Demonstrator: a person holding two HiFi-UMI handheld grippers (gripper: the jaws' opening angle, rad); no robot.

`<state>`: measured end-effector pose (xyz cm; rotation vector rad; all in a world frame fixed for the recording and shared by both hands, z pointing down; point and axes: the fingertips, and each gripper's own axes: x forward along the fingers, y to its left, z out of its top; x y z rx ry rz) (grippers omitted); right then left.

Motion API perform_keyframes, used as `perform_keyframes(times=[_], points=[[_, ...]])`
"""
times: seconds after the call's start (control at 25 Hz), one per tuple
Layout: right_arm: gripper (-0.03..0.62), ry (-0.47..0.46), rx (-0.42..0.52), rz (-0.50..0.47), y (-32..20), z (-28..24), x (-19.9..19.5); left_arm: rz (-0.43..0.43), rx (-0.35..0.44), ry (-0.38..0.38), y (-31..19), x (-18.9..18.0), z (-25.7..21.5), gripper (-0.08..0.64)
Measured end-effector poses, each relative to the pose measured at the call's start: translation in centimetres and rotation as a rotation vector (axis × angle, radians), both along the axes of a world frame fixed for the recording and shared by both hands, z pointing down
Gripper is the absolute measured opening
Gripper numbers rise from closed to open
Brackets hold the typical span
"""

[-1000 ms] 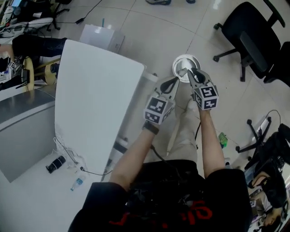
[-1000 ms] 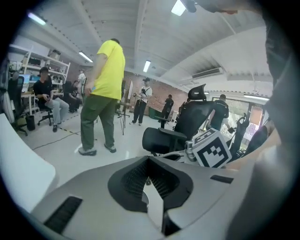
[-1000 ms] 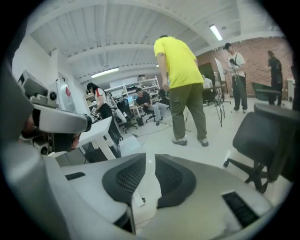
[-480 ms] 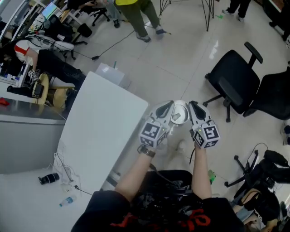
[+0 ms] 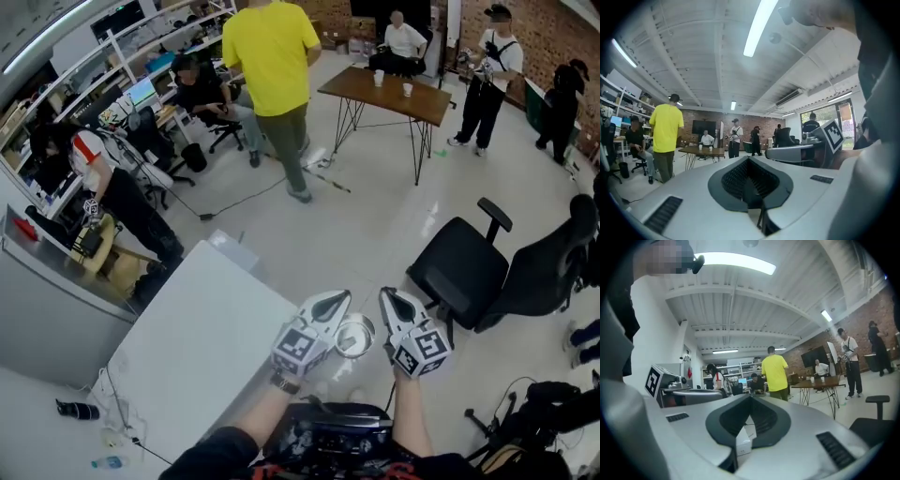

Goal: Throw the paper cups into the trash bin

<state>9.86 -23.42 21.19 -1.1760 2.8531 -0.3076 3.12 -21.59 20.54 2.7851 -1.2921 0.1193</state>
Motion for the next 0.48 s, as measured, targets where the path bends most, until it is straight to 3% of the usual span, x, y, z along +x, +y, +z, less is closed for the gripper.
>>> perform_keyframes(times=[0.12, 0.48], points=[[0.005, -0.031, 0.049, -0.042, 2.2, -2.5, -1.3, 0.085, 0.069, -0.010, 2.1, 0.0, -0.8, -0.006], [0.003, -0.044, 0.121, -0.017, 6.4, -4.3, -0.6, 0.127, 0.038, 0.099, 5.1, -0.9, -2.7, -0.006]])
